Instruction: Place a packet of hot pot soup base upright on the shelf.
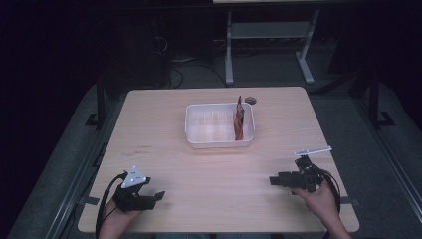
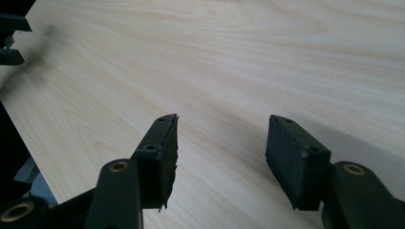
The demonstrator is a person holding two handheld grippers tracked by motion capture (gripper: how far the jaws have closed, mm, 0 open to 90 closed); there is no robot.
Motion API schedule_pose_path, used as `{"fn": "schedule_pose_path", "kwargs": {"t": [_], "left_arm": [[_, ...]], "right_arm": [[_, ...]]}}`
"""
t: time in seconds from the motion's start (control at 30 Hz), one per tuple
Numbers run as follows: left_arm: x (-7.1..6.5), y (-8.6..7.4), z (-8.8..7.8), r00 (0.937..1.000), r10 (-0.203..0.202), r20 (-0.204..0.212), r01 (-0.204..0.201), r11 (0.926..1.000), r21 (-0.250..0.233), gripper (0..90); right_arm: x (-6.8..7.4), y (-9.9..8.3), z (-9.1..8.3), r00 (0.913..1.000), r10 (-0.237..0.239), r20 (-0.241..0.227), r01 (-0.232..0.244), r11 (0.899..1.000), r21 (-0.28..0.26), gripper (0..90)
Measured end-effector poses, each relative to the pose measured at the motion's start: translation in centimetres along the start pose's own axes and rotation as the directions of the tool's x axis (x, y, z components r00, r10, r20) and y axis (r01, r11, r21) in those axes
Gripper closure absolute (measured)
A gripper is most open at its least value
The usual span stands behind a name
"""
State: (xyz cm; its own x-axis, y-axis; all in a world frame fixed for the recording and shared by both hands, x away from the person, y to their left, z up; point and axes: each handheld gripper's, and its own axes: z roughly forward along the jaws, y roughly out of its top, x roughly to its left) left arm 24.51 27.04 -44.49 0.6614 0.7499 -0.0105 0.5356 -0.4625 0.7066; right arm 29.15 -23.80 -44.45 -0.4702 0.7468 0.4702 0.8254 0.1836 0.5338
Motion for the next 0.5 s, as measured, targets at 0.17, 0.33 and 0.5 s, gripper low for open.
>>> {"fn": "schedule_pose_path", "kwargs": {"t": [0.17, 0.33, 0.5], "left_arm": [[0.0, 0.0, 0.0, 1.0, 0.001, 0.0, -0.001, 1.0, 0.001, 26.2], [-0.1, 0.0, 0.1, 1.0, 0.005, 0.003, -0.005, 1.0, 0.005, 26.2], [-0.1, 0.1, 0.0, 0.9999, 0.011, 0.005, -0.011, 0.9999, 0.002, 26.2]], "right_arm": [[0.3, -0.8, 0.2, 0.9999, -0.006, -0.012, 0.006, 1.0, -0.01, 43.4], [0.8, -1.5, 0.3, 0.9997, -0.023, -0.003, 0.023, 1.0, -0.02, 43.3], [1.1, -2.0, 0.5, 0.9986, -0.05, 0.017, 0.05, 0.999, -0.02, 43.0]]}}
